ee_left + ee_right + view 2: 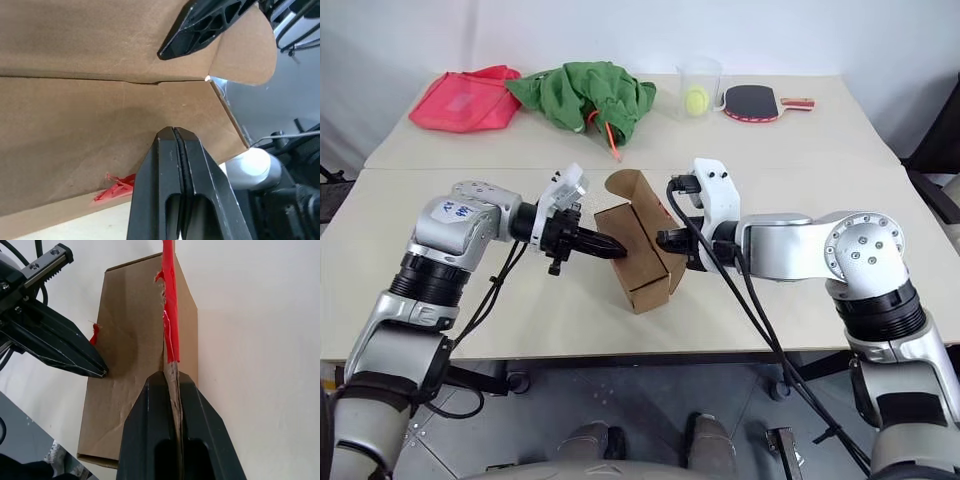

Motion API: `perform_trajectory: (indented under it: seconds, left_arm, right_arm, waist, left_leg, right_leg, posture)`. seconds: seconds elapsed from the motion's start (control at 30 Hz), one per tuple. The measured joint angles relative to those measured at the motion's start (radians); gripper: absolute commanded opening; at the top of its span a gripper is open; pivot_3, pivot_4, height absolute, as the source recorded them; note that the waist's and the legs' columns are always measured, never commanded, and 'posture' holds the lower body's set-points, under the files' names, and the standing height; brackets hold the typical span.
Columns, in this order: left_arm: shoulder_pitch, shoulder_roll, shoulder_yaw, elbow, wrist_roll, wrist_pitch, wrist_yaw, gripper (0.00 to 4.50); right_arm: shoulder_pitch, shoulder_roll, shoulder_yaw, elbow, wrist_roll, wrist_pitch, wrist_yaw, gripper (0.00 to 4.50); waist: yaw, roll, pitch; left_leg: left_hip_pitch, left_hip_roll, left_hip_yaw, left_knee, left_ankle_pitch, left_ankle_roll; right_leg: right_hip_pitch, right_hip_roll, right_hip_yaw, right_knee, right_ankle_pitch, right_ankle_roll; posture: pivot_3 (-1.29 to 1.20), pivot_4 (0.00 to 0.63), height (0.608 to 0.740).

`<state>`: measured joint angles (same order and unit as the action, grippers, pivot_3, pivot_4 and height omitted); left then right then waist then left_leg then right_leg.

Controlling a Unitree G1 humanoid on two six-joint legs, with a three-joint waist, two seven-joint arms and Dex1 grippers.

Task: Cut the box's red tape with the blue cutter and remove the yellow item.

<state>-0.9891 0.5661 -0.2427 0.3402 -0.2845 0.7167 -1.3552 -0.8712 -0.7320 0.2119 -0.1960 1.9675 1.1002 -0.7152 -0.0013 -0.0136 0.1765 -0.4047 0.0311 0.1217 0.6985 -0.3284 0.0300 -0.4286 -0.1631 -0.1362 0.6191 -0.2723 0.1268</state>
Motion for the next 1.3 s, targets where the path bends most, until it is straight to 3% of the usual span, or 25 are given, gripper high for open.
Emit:
perform_trajectory:
  seconds: [0.43,1.03,1.3]
  left_arm:
    - [-0.004,0.056,-0.053,0.029,0.032,-0.173,-0.02,0.0]
    - [0.098,0.141,-0.009,-0.032,0.039,-0.161,-0.006,0.0]
    - [0.175,0.143,-0.046,0.019,0.158,-0.15,0.091,0.0]
  right_arm:
    - [0.063,-0.054,-0.056,-0.037,-0.012,-0.01,-0.021,0.04]
    - [0.058,-0.154,-0.068,-0.042,-0.015,0.019,0.074,0.04]
    - [0.061,-0.208,-0.05,-0.046,-0.015,0.05,0.104,0.04]
  waist:
    - [-0.001,0.0,0.0]
    - [0.005,0.003,-0.002]
    - [0.023,0.004,-0.002]
  left_leg:
    - [0.002,0.0,0.001,0.0,0.0,0.001]
    - [0.012,0.0,0.0,0.0,-0.001,0.003]
    - [0.011,0.0,-0.001,-0.001,-0.004,0.007]
  right_leg:
    - [0.001,0.0,0.002,0.001,0.0,0.0]
    - [0.011,-0.002,0.001,-0.002,0.0,-0.001]
    - [0.013,-0.003,0.0,-0.007,0.001,0.0]
  posture:
    - [0.0,0.15,0.74]
    - [0.0,0.15,0.74]
    - [0.0,0.15,0.74]
